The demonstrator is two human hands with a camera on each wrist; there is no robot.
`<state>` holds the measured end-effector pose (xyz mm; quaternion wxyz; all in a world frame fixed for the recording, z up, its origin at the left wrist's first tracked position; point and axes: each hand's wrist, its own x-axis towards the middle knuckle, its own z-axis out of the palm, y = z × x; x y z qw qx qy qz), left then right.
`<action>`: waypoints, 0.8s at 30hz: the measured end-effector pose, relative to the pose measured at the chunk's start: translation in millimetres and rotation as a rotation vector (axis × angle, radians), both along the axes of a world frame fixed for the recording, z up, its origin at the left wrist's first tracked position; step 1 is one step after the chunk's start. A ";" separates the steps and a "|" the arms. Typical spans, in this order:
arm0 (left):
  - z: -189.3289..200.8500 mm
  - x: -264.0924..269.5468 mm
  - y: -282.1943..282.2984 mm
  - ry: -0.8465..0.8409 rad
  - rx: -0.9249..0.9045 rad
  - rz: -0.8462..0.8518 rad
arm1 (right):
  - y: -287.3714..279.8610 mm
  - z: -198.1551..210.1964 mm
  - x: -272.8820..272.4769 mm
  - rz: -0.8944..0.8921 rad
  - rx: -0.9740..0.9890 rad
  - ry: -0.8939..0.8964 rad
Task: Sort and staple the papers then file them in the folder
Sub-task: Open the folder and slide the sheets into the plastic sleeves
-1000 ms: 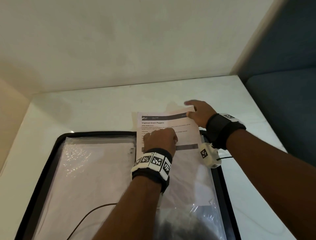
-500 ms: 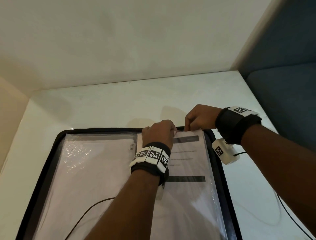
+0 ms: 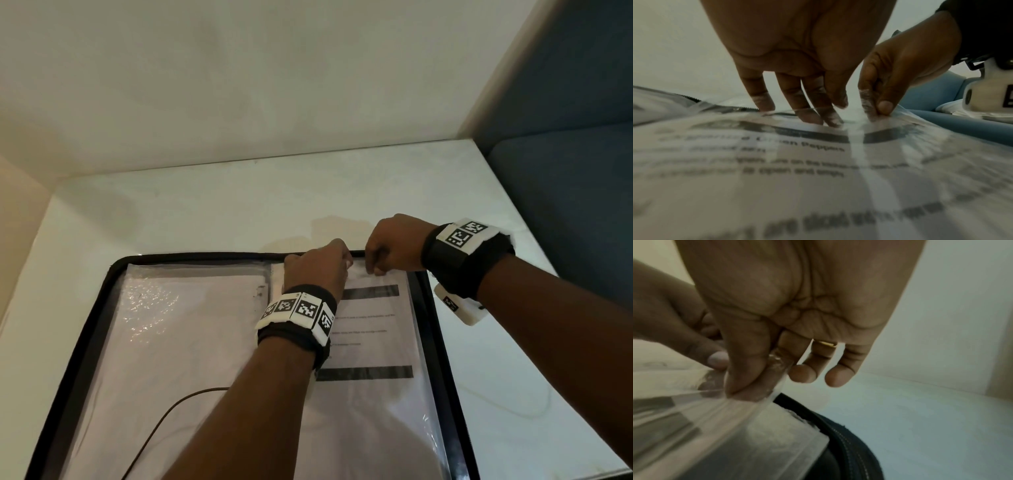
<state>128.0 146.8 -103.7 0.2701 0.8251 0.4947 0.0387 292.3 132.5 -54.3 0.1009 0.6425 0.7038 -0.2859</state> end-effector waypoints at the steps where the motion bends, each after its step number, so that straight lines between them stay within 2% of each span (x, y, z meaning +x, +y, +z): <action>1: 0.4 -0.7 1.3 0.010 0.009 0.000 | 0.3 0.4 -0.7 0.008 0.021 -0.008; 7: -2.1 -7.0 10.9 0.082 -0.019 0.005 | -1.3 0.7 3.7 -0.042 0.014 0.040; 12: -4.0 -6.7 9.2 0.067 -0.027 0.005 | -5.7 -7.0 6.6 0.028 -0.038 -0.128; 18: -3.6 -20.2 14.4 0.160 0.005 -0.009 | -6.0 -10.4 14.9 -0.019 -0.014 -0.152; 24: -7.7 -29.7 21.6 0.172 -0.031 0.018 | -4.8 -21.7 17.1 -0.048 -0.007 -0.168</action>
